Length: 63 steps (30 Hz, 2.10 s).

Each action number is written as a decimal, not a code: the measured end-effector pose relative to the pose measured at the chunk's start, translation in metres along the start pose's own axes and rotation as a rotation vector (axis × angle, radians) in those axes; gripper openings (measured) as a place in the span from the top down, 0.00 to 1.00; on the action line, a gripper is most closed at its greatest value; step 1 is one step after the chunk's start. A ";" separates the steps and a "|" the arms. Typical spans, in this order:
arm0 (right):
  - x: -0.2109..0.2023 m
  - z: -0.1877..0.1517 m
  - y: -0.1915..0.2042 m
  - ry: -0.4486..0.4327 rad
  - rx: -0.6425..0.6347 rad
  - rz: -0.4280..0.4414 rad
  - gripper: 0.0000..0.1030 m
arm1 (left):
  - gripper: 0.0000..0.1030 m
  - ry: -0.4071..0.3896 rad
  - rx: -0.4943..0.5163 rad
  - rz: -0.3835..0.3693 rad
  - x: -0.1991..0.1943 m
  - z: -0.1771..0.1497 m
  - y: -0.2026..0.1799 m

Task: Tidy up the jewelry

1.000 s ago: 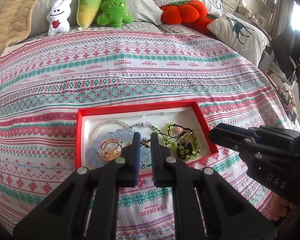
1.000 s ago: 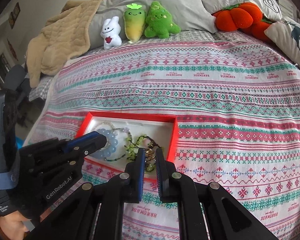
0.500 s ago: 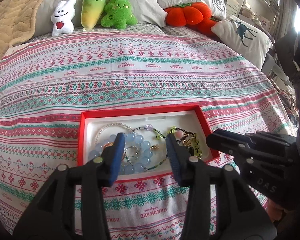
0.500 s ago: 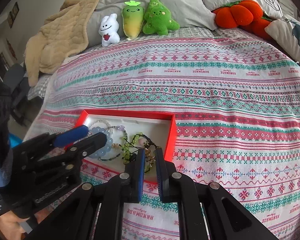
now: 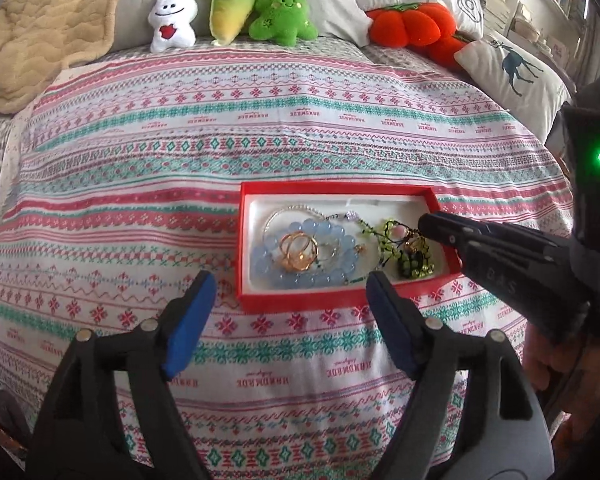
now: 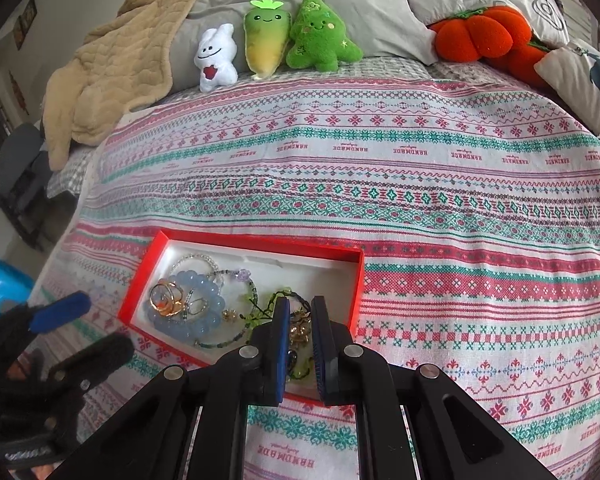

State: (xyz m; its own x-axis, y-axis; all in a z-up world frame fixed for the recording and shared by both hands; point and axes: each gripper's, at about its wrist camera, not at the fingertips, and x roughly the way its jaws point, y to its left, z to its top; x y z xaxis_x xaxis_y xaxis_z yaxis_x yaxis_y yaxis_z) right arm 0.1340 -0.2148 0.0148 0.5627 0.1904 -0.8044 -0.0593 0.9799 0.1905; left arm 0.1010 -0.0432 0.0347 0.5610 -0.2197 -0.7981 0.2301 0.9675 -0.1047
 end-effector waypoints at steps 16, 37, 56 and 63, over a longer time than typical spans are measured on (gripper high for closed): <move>0.003 0.000 0.002 0.017 -0.023 -0.031 0.70 | 0.19 0.062 -0.015 -0.005 0.000 -0.013 0.008; -0.062 -0.046 0.006 0.020 -0.047 -0.061 0.13 | 0.01 0.093 -0.033 0.086 -0.015 -0.051 0.003; -0.066 -0.091 0.000 0.135 -0.024 -0.176 0.06 | 0.01 0.079 -0.065 0.131 -0.026 -0.080 -0.010; -0.060 -0.092 0.002 0.153 -0.007 -0.170 0.06 | 0.01 0.098 -0.067 0.128 -0.023 -0.080 -0.011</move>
State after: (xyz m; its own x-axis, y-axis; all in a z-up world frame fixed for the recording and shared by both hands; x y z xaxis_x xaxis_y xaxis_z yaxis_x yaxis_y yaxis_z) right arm 0.0245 -0.2192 0.0118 0.4336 0.0284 -0.9007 0.0202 0.9989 0.0412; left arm 0.0216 -0.0391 0.0064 0.5015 -0.0846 -0.8610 0.1069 0.9936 -0.0354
